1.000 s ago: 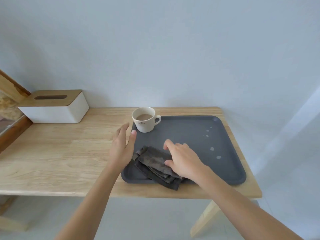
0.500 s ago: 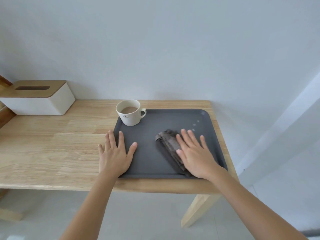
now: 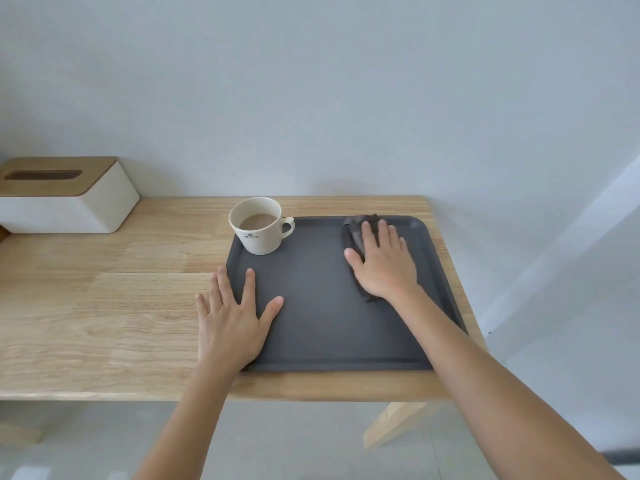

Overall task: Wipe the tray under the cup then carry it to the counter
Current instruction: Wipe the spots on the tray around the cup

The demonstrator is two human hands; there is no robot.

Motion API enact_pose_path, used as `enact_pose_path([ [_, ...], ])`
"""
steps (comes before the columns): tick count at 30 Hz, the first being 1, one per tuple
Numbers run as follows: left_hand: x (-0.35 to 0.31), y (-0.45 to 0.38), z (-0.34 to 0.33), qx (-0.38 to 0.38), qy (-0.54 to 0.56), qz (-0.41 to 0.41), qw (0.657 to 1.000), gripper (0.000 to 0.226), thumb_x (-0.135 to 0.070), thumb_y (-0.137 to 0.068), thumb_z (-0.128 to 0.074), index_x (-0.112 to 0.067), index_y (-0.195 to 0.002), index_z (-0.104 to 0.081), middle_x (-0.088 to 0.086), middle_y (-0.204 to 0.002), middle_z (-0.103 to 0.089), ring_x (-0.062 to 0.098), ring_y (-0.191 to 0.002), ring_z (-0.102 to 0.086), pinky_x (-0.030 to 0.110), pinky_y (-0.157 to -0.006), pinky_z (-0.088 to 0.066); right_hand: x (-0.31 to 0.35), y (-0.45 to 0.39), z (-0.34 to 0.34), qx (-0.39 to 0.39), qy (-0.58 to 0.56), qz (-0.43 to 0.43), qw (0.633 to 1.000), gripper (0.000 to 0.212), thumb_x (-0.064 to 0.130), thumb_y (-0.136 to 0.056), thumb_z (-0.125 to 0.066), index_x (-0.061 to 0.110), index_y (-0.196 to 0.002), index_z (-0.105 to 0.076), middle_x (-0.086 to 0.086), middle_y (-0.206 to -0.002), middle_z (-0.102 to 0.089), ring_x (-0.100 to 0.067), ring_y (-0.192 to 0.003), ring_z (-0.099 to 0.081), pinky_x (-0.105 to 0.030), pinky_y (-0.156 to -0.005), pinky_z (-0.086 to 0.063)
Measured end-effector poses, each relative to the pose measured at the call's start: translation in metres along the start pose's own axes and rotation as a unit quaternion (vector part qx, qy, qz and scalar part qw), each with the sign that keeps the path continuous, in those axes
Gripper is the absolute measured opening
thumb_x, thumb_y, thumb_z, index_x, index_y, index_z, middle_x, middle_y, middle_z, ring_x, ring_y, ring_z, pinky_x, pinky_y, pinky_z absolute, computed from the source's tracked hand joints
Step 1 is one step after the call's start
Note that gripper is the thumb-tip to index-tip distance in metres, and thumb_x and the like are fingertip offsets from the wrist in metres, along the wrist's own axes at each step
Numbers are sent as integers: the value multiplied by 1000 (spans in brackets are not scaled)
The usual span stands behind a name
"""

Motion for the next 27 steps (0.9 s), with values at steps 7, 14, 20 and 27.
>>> enact_pose_path([
  [7,0,0,-1,3,2,9,1000,75,-65,-91,-6,-24,-153,-12,20,-160,-3,35,-148,-6,56,-117,-9,31,77,-8,12,30,137,990,66,52,-95,-14,19,-152,-5,-6,-162,0,-22,-149,5,-43,-120,-1],
  [14,-1,1,0,8,-4,-1,1000,74,-64,-90,-9,-26,-153,-11,20,-160,-1,34,-149,-3,55,-117,-7,-31,23,5,-15,21,-98,995,69,43,-98,-19,1,-150,0,-15,-161,7,-27,-148,10,-48,-121,-1],
  [20,-2,1,0,5,13,0,1000,71,-62,-93,-13,-25,-153,-11,20,-161,-1,34,-149,-1,56,-117,-4,41,9,-7,-3,-9,24,1000,71,44,-97,-23,3,-150,-2,-14,-161,3,-27,-149,4,-44,-121,-5],
  [27,-1,1,0,-1,22,-1,1000,64,-55,-96,-11,-24,-153,-11,19,-161,-1,33,-149,1,59,-116,-2,64,87,-7,86,-47,233,967,73,48,-97,-36,11,-152,-4,-2,-162,5,-14,-148,9,-38,-122,-2],
])
Point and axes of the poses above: each hand's wrist, its own y-axis away from the middle knuckle, its own z-axis out of the back of the hand, x = y × z, the point moved 7 cm from there along -y, towards the middle knuckle
